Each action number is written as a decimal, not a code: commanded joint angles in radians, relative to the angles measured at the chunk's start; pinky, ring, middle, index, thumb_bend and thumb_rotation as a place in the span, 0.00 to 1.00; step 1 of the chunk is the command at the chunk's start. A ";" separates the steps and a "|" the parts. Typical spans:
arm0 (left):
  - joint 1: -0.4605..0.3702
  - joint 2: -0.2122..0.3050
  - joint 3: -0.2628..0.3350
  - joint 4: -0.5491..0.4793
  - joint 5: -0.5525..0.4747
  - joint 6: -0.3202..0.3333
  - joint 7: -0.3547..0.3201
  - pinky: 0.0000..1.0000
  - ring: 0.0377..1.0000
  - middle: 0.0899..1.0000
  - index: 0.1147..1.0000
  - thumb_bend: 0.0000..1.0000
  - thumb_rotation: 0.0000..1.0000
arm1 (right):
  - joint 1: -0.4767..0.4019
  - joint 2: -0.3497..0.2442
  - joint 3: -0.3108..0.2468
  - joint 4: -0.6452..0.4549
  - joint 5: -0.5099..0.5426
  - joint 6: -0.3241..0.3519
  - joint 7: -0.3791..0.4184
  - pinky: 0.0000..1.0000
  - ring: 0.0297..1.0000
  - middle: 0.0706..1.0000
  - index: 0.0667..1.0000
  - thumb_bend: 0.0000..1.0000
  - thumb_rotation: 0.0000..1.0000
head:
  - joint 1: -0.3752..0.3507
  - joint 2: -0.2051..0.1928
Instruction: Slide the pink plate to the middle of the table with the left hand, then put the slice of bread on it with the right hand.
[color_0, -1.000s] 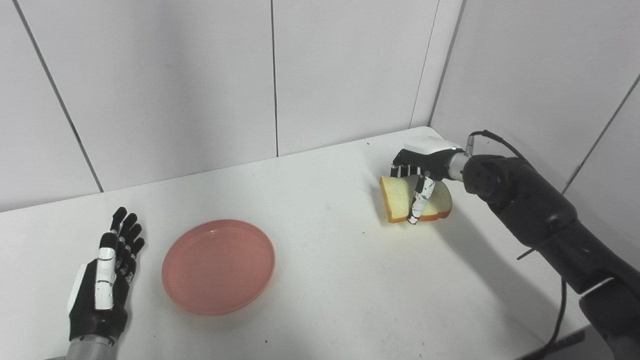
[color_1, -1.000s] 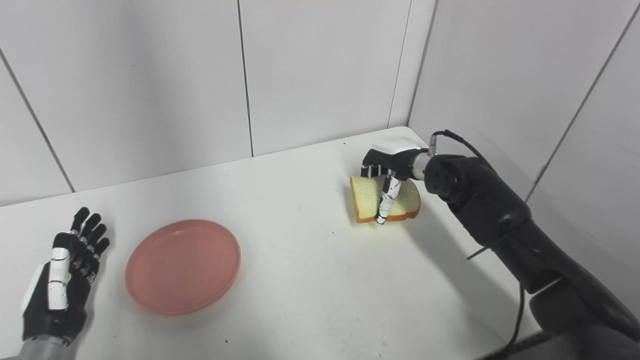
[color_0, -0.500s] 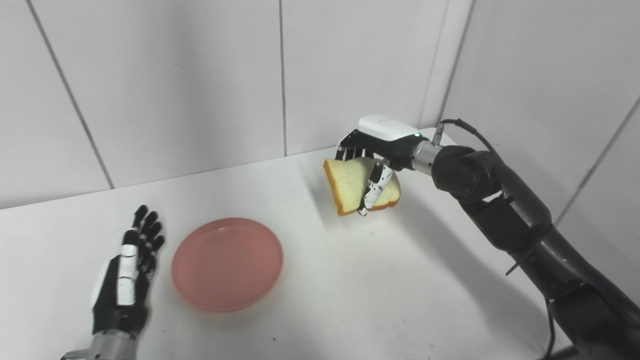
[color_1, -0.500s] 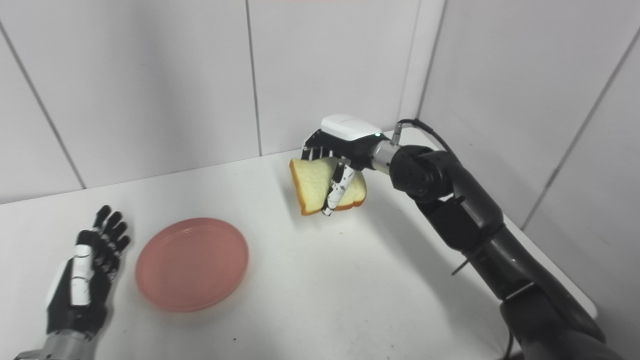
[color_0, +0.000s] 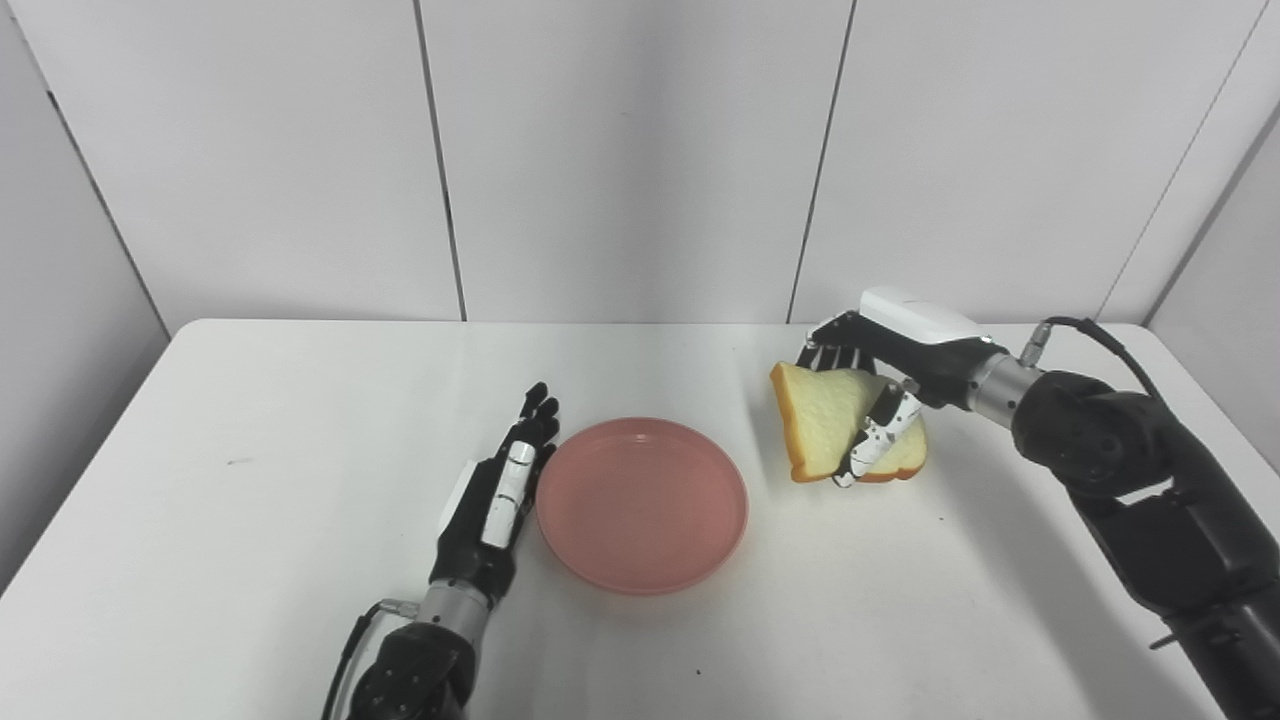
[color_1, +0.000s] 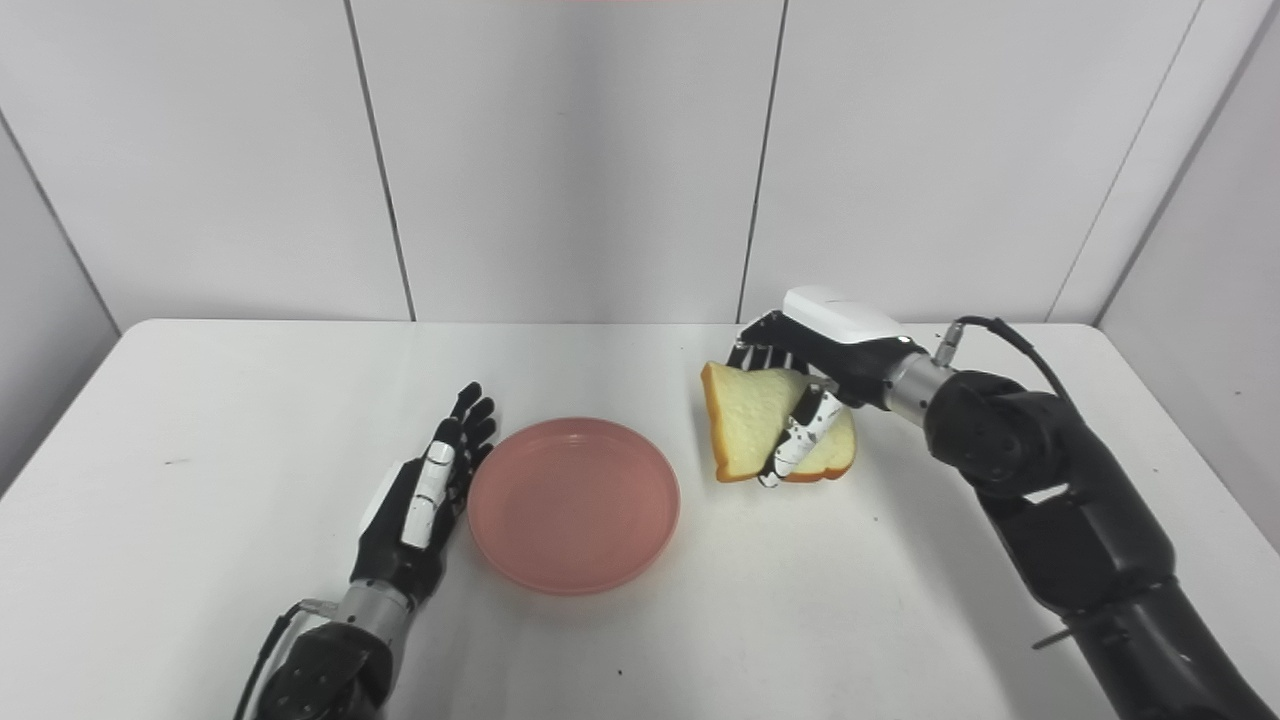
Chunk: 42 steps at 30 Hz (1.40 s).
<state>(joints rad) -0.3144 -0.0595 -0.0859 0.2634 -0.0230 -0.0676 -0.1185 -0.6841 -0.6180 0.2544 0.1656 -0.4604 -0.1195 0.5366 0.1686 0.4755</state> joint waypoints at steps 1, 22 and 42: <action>-0.048 -0.015 0.001 -0.008 0.008 -0.050 0.018 1.00 1.00 1.00 0.97 0.70 1.00 | -0.071 -0.001 -0.014 -0.009 0.026 -0.050 -0.021 0.37 0.41 0.44 0.46 0.53 0.00 | 0.001 0.001; -0.092 -0.070 -0.011 0.072 0.049 -0.106 0.082 1.00 1.00 1.00 0.97 0.67 1.00 | -0.189 0.094 0.058 0.052 0.056 -0.140 0.044 0.37 0.42 0.45 0.45 0.53 0.00 | 0.134 -0.008; -0.077 -0.064 0.006 0.048 0.067 -0.124 0.136 1.00 1.00 1.00 0.99 0.68 1.00 | -0.211 0.257 0.182 0.056 -0.069 -0.018 0.123 0.34 0.39 0.44 0.46 0.53 0.00 | 0.004 0.009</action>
<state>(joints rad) -0.3703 -0.1190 -0.0848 0.3503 0.0425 -0.1755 0.0067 -0.8422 -0.3633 0.4410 0.2218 -0.5278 -0.1529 0.6692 0.1811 0.4816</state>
